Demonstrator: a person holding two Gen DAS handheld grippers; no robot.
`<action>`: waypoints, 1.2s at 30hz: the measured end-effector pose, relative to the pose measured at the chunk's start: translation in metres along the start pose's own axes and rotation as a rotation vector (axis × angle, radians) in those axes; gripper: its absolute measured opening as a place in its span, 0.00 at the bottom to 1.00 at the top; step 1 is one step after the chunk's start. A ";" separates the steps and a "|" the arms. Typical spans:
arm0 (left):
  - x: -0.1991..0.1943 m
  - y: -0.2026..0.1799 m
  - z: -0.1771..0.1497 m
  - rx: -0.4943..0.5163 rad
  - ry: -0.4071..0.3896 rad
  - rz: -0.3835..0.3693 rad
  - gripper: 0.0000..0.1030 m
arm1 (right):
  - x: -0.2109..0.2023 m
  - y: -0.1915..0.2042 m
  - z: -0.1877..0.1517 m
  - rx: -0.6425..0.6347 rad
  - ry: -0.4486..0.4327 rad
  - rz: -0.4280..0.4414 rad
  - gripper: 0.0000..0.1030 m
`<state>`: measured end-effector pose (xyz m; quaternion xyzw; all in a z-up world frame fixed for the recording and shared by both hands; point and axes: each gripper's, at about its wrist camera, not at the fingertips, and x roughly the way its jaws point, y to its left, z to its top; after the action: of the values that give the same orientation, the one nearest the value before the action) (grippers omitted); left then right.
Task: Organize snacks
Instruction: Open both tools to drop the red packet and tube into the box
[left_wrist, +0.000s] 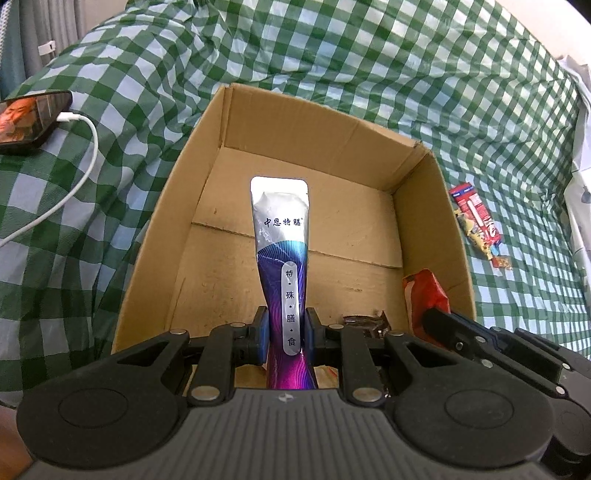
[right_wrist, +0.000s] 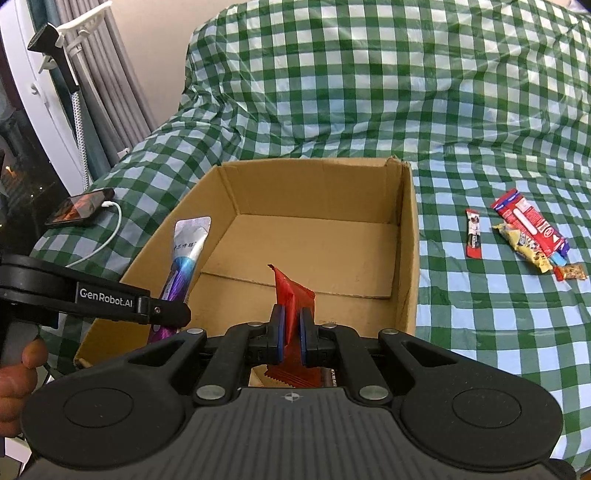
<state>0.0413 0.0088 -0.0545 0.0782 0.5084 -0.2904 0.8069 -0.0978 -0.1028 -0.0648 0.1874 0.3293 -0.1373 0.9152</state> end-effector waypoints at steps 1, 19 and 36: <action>0.002 0.000 -0.001 0.001 0.003 0.002 0.20 | 0.002 0.000 0.000 0.001 0.003 0.001 0.08; -0.006 0.006 -0.008 0.030 -0.033 0.082 1.00 | 0.009 -0.004 0.010 0.114 0.032 -0.026 0.71; -0.098 0.001 -0.075 0.049 -0.135 0.115 1.00 | -0.086 0.029 -0.032 0.047 0.024 -0.010 0.81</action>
<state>-0.0473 0.0794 -0.0057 0.1072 0.4405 -0.2607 0.8523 -0.1685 -0.0524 -0.0241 0.2086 0.3377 -0.1473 0.9060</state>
